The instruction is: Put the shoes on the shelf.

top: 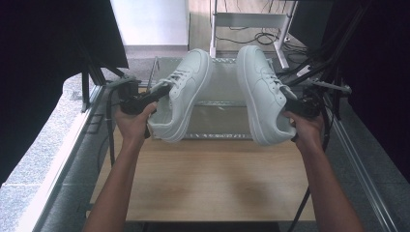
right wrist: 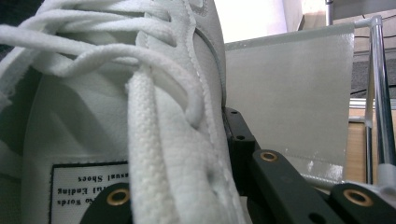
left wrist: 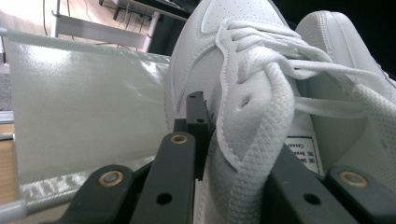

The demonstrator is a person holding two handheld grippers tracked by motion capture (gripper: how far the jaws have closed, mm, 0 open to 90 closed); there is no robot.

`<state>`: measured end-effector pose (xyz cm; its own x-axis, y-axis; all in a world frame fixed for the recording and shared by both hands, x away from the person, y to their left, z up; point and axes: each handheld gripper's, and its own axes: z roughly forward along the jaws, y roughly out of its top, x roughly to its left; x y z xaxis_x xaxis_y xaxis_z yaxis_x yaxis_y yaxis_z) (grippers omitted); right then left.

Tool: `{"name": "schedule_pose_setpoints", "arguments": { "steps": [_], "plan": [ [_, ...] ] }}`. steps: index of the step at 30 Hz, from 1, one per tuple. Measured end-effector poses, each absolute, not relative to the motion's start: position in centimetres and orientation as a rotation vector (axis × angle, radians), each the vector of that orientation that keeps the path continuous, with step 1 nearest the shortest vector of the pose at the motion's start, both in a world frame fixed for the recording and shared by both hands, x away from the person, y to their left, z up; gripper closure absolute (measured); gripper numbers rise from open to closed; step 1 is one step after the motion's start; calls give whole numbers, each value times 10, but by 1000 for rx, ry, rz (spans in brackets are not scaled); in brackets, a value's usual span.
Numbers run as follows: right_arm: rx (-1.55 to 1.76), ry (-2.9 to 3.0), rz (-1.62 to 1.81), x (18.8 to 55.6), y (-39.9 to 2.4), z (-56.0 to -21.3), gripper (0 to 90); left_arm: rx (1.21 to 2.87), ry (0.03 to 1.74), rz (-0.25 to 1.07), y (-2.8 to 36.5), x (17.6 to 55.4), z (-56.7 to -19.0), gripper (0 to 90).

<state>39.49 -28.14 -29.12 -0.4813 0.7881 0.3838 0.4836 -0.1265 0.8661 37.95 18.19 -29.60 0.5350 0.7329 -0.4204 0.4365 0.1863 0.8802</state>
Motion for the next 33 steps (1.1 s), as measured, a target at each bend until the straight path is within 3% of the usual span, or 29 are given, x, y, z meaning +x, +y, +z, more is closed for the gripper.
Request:
{"name": "schedule_pose_setpoints", "arguments": {
  "steps": [33],
  "plan": [
    [1545, 1854, 1465, 459, -249, -261, 857, 1363, 1196, 283, 175, 441, -262, 838]
  ]
}}
